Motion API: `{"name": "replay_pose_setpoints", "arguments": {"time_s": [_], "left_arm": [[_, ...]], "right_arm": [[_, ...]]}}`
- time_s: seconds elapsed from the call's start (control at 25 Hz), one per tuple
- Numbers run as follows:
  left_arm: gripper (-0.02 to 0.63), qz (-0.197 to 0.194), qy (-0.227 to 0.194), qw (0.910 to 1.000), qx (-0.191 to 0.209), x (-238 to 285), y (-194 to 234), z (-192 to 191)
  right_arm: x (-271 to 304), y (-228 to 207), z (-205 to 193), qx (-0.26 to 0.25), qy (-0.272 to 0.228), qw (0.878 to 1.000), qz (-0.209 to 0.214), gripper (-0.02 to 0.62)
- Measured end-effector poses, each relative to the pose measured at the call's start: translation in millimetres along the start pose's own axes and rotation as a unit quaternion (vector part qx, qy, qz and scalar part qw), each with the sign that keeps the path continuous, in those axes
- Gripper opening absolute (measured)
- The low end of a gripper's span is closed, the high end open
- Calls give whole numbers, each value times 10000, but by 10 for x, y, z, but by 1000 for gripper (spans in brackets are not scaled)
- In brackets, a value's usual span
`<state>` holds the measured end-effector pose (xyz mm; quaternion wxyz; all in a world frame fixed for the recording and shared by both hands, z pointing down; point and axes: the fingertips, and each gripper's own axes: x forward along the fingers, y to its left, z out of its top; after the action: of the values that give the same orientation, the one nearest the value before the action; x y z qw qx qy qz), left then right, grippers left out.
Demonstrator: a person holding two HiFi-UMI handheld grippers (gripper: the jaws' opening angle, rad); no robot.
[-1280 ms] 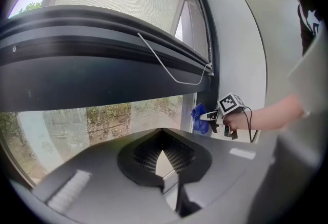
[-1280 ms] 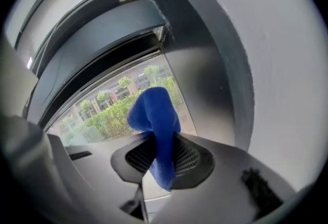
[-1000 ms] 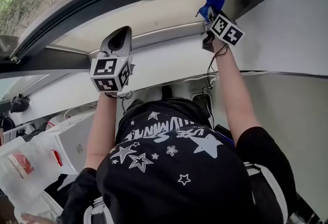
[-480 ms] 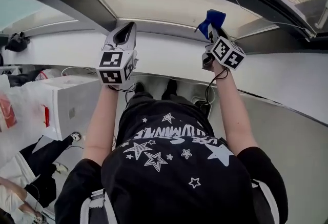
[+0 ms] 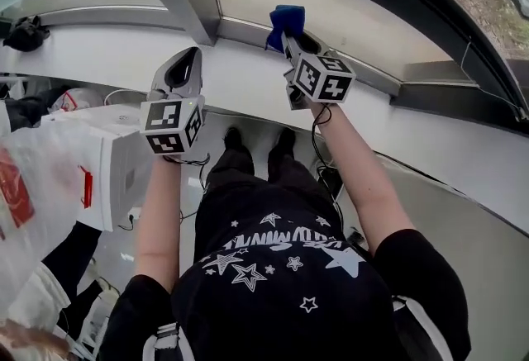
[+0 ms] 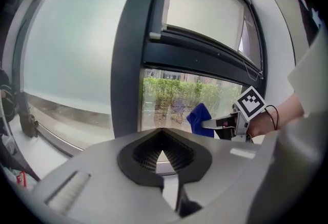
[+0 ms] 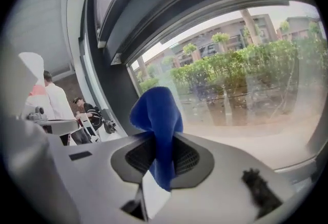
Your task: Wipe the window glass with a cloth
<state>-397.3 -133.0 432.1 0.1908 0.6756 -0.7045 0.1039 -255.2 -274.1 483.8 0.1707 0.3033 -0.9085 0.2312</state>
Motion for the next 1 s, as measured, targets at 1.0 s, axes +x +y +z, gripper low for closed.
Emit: {"name": "replay_pose_setpoints", "arguments": {"time_s": [1.0], "left_arm": [[9,-453,112,9989,23,650,-82,-506]], "right_arm": [[966,-226,-170,-265,-167,9995,-64,74]]}}
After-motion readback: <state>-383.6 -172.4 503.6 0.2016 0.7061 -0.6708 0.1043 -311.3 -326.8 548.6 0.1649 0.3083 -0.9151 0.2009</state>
